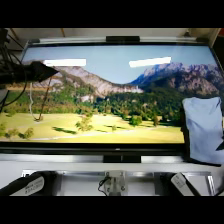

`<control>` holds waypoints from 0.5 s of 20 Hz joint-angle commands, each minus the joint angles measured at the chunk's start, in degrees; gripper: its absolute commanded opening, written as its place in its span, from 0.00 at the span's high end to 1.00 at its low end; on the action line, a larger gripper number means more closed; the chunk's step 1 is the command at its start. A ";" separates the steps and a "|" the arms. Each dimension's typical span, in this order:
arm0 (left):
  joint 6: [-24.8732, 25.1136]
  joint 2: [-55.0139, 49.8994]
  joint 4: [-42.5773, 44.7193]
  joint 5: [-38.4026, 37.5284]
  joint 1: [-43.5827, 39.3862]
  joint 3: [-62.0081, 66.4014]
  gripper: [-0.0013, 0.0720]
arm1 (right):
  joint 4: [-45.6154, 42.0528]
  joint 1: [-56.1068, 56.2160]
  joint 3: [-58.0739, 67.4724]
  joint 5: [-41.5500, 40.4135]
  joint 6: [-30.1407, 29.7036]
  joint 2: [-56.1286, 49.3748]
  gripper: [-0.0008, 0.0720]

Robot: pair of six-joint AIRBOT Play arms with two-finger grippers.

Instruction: Fold the shirts.

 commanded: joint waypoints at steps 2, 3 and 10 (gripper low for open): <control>0.15 -0.02 0.02 0.39 -0.13 0.15 0.93 | -4.31 -0.02 0.52 -4.63 -1.25 0.66 0.23; 0.15 -0.02 0.15 0.37 -0.28 0.46 0.93 | -2.43 0.00 4.66 -7.02 -1.64 0.66 0.23; -19.32 -6.38 47.69 -8.61 -11.98 12.59 0.93 | 12.35 13.94 23.96 -17.49 -5.99 0.20 0.23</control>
